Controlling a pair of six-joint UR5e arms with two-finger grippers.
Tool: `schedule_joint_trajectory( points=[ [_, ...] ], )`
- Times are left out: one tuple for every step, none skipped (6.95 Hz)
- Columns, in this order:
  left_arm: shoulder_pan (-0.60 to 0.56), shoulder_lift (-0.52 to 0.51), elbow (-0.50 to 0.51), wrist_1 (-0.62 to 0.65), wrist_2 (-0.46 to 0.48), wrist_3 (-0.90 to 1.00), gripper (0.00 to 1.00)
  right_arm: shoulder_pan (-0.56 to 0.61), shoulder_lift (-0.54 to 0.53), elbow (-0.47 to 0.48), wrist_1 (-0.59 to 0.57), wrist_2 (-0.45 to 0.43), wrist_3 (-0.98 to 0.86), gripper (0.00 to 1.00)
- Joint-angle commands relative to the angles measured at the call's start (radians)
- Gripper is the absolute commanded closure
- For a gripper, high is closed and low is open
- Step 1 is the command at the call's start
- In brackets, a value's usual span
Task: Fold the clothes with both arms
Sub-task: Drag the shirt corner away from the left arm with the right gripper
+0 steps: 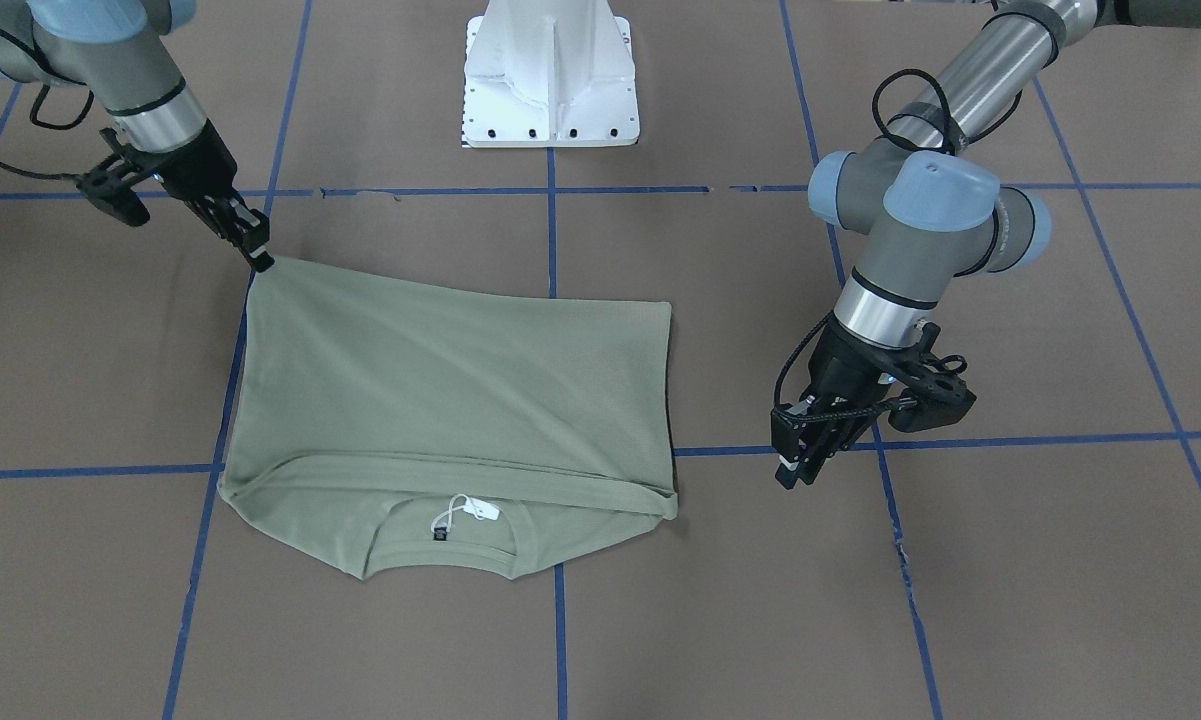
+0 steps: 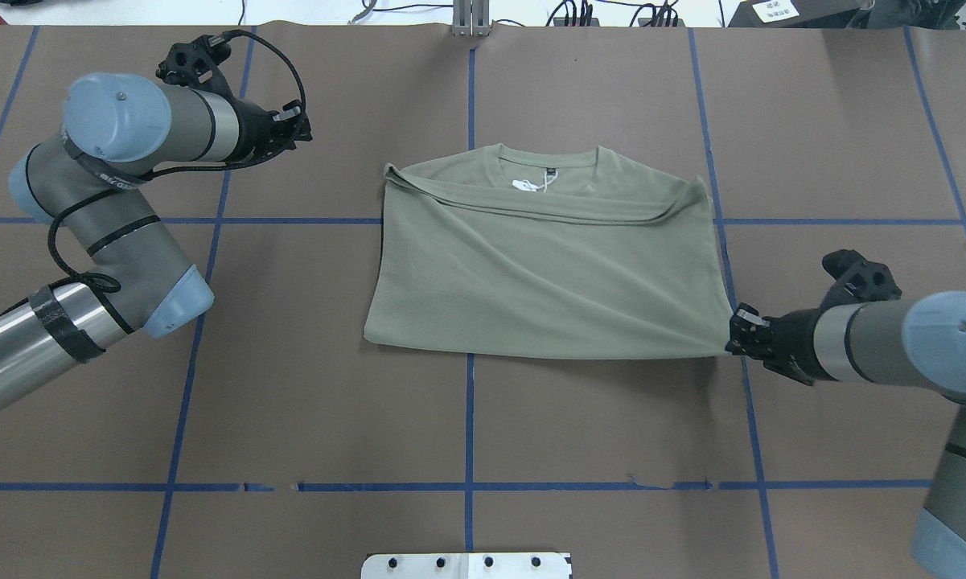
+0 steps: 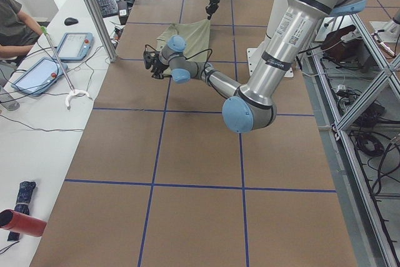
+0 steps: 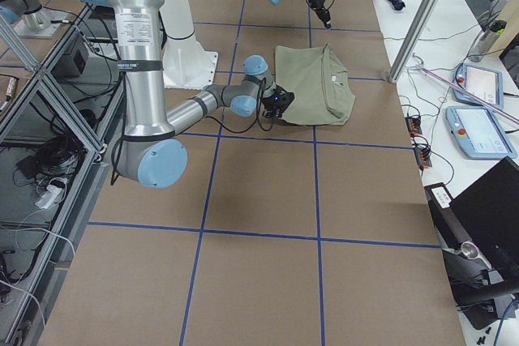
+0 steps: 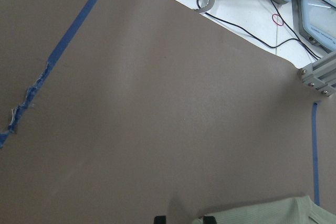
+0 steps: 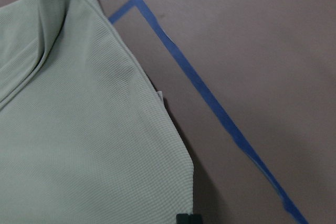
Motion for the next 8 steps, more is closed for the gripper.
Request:
schedule_joint_trajectory(
  points=[
    [0.005, 0.05, -0.125, 0.001, -0.143, -0.015, 0.62, -0.114, -0.145, 0.152, -0.002, 0.209, 0.055, 1.0],
    [0.007, 0.084, -0.199, 0.001, -0.218, -0.056, 0.61, -0.171, -0.149, 0.192, -0.002, 0.318, 0.136, 1.0],
    [0.014, 0.082, -0.225, -0.001, -0.248, -0.12, 0.61, -0.307, -0.146, 0.204, -0.002, 0.321, 0.198, 1.0],
    [0.051, 0.081, -0.25, 0.001, -0.25, -0.148, 0.6, -0.385, -0.166, 0.201, -0.005, 0.285, 0.209, 0.69],
    [0.073, 0.077, -0.261, 0.001, -0.25, -0.19, 0.6, -0.43, -0.194, 0.201, -0.005, 0.272, 0.212, 0.01],
    [0.109, 0.077, -0.284, 0.001, -0.248, -0.228, 0.58, -0.467, -0.197, 0.194, -0.006, 0.243, 0.212, 0.0],
    [0.141, 0.074, -0.295, 0.001, -0.248, -0.272, 0.58, -0.515, -0.198, 0.182, -0.006, 0.172, 0.213, 0.0],
    [0.183, 0.074, -0.295, 0.001, -0.236, -0.305, 0.56, -0.494, -0.191, 0.181, -0.006, 0.15, 0.212, 0.0]
  ],
)
